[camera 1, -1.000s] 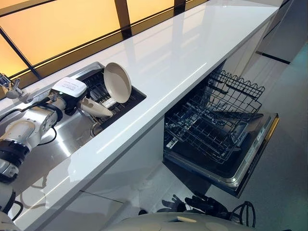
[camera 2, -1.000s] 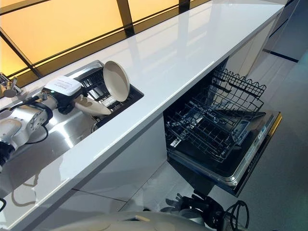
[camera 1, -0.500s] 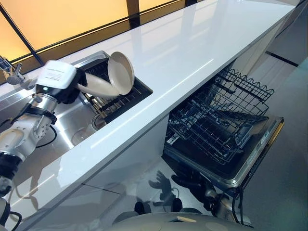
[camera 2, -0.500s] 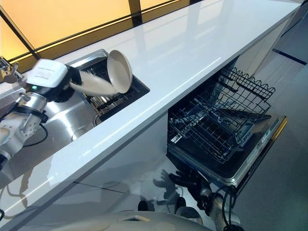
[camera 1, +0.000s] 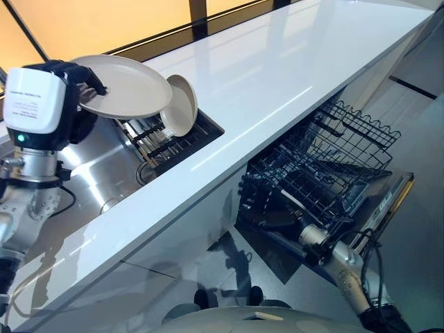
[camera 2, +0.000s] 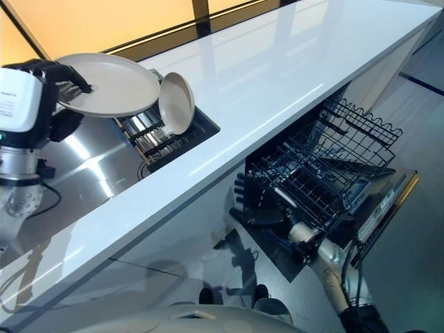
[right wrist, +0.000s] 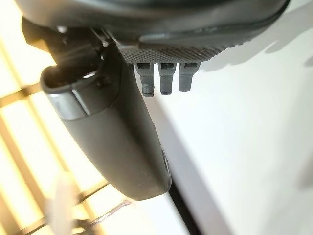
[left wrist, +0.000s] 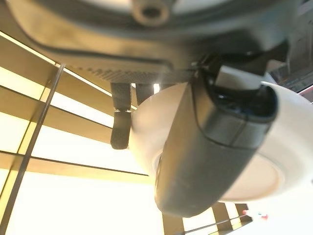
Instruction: Pick up plates and place into dishwasher.
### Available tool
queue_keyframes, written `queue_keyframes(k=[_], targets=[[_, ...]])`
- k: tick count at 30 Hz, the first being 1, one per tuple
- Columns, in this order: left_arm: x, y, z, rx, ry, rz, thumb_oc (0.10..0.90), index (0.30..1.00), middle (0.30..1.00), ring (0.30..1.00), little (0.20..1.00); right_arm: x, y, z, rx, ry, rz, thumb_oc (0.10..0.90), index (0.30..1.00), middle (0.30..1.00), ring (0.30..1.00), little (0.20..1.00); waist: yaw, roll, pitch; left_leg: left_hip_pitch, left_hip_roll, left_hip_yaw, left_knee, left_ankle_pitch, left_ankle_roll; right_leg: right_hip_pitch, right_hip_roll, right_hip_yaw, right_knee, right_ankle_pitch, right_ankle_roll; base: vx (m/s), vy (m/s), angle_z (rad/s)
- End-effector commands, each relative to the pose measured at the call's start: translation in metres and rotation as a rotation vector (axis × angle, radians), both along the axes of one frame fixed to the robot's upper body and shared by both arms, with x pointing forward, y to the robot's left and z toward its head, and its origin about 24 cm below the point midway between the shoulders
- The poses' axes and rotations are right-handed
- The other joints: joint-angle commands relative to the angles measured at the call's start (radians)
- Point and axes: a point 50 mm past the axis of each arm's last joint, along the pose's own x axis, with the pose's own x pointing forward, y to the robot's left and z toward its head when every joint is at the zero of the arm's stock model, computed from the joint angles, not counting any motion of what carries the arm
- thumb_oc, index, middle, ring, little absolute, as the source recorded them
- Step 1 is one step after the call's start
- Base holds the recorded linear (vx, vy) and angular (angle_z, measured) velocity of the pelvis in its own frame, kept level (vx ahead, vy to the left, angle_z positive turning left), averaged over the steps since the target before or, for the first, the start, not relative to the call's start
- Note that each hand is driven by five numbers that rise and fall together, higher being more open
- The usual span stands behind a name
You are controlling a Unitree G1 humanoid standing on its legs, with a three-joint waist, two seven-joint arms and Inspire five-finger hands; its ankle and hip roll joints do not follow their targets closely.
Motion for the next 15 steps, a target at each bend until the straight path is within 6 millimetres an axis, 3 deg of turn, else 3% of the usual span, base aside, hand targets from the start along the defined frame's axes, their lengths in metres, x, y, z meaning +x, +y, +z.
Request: queue_keyframes(k=[1,5,7,10,15], targets=[[-0.012,-0.014,0.060,-0.054,-0.286,-0.166,0.100,0.300,0.300,0.300,0.200,0.027,-0.020,0.112,-0.011,-0.594,-0.223,0.800,0.900,0.900,0.900,0.900,-0.016,0.018,-0.041,0.005,-0.068,-0.023,0.002,-0.118,0.050,-0.033,0.039,-0.039,0.116,-0.130,0.046,-0.01,0.001,0.05],[-0.024,-0.032,0.059,-0.214,-0.152,-0.373,0.100,0.300,0.300,0.300,0.200,0.005,-0.049,0.157,-0.236,-0.930,-0.562,0.800,0.900,0.900,0.900,0.900,-0.026,0.019,-0.043,0.002,-0.066,-0.018,0.002,-0.113,0.054,-0.039,0.046,-0.027,0.119,-0.124,0.043,-0.04,0.005,0.07],[-0.027,-0.038,0.059,-0.250,-0.110,-0.436,0.100,0.300,0.300,0.300,0.200,-0.006,-0.053,0.171,-0.293,-1.041,-0.622,0.800,0.900,0.900,0.900,0.900,-0.031,0.020,-0.046,0.008,-0.066,-0.019,0.002,-0.122,0.056,-0.037,0.050,-0.017,0.122,-0.134,0.045,0.00,0.000,0.00],[-0.025,-0.050,0.062,-0.273,-0.054,-0.522,0.100,0.300,0.300,0.300,0.200,-0.014,-0.048,0.190,-0.354,-1.167,-0.566,0.800,0.900,0.900,0.900,0.900,-0.040,0.020,-0.045,0.011,-0.068,-0.020,0.002,-0.122,0.057,-0.039,0.057,-0.001,0.128,-0.135,0.042,-0.01,0.008,-0.03],[-0.014,-0.065,0.069,-0.289,0.024,-0.628,0.100,0.300,0.300,0.300,0.200,-0.010,-0.031,0.208,-0.530,-1.305,-0.471,0.800,0.900,0.900,0.900,0.900,-0.037,0.019,-0.048,0.008,-0.068,-0.021,0.002,-0.121,0.052,-0.041,0.062,0.008,0.129,-0.134,0.039,-0.03,0.001,-0.09]])
